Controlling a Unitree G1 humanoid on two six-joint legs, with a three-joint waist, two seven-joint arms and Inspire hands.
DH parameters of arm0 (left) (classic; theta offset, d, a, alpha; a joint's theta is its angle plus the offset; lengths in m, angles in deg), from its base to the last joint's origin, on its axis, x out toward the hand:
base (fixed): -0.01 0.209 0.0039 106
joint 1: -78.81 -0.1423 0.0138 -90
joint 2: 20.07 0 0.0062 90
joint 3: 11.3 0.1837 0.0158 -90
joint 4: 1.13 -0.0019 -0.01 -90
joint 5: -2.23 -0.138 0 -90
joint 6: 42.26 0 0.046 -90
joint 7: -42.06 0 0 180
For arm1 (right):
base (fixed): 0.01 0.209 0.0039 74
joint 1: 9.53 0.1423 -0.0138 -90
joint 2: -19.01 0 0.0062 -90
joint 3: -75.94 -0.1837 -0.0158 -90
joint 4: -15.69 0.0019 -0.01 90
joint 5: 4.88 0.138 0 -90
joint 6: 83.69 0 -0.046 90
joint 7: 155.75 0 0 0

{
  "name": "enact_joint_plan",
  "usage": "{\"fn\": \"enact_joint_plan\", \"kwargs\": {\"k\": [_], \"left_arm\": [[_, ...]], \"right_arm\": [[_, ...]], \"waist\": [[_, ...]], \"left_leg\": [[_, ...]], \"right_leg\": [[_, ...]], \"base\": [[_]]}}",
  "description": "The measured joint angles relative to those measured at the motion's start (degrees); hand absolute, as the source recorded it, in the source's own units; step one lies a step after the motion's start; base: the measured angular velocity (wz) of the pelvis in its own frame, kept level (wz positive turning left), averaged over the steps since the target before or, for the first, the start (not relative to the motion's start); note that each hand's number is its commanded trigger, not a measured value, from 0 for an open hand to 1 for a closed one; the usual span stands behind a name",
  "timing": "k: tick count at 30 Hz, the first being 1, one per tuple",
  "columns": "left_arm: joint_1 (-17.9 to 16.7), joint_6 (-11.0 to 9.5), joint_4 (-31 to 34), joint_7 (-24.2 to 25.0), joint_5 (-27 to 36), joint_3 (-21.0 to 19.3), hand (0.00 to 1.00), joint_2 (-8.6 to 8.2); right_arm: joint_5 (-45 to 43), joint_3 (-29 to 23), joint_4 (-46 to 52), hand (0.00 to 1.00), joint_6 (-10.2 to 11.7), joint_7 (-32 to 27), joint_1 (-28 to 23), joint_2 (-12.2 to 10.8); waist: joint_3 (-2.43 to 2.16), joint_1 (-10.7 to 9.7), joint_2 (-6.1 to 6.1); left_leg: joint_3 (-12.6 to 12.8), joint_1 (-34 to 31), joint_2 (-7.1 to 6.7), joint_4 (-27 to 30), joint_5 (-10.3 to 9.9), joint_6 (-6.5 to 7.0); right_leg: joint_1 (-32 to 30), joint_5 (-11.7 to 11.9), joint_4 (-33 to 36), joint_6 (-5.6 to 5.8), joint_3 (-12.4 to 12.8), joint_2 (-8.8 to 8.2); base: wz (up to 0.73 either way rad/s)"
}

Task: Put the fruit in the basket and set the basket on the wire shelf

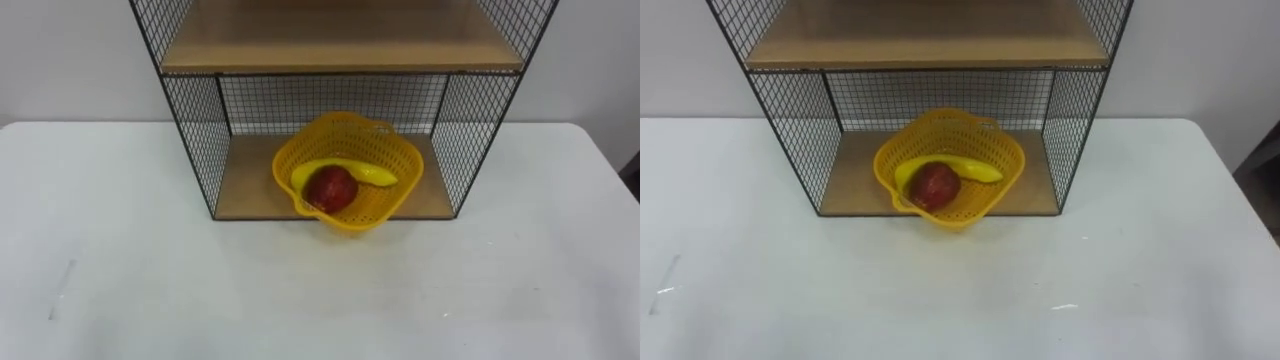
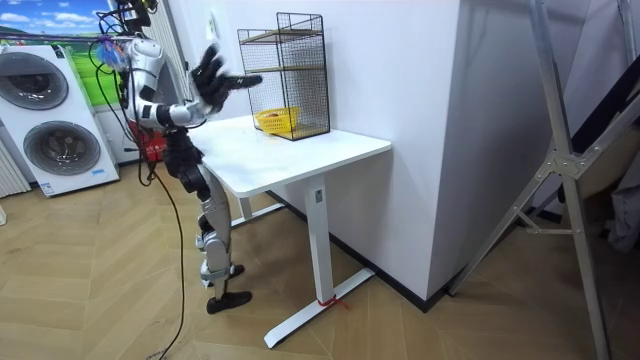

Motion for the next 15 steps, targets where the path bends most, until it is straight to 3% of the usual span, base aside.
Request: {"fn": "enact_joint_plan", "kwargs": {"k": [2,4,8,15], "left_arm": [[0.0,0.7,-7.3,-3.9,5.3,-3.7,0.0,2.06],[-0.3,1.4,-11.9,-6.0,6.7,-4.8,0.0,2.54],[-0.5,2.9,-24.7,-6.5,11.9,-5.1,0.0,2.98],[1.1,3.4,-41.5,-6.5,26.1,-4.9,0.0,2.68]], "right_arm": [[6.4,-3.1,-5.5,0.0,-1.5,-3.5,0.0,1.0],[8.2,-4.9,-9.0,0.0,-2.7,-5.3,-0.1,1.1],[16.4,-6.6,-19.2,0.0,-5.0,-5.6,-0.1,1.5],[35.4,-7.0,-38.2,0.0,-5.5,-1.6,-0.2,1.6]], "waist": [[-0.15,-0.1,0.21],[-0.22,-0.1,0.22],[-0.34,-1.1,0.25],[-0.42,-1.7,0.14]], "left_leg": [[-0.1,-0.9,-0.13,0.7,-0.2,0.0],[-0.1,-1.8,-0.38,1.3,-0.4,0.04],[-0.7,-3.8,-0.49,2.9,-0.8,-0.04],[-1.1,-2.9,-0.47,2.6,-1.1,-0.16]], "right_leg": [[-1.1,-0.6,1.3,-0.01,-0.1,-0.21],[-2.4,-1.4,3.0,0.04,-0.1,-0.57],[-4.1,-2.0,4.3,-0.03,-0.4,-0.82],[-2.9,-2.1,3.7,-0.12,-0.6,-0.69]], "base": [[0.0],[0.0],[0.08],[0.02]]}}
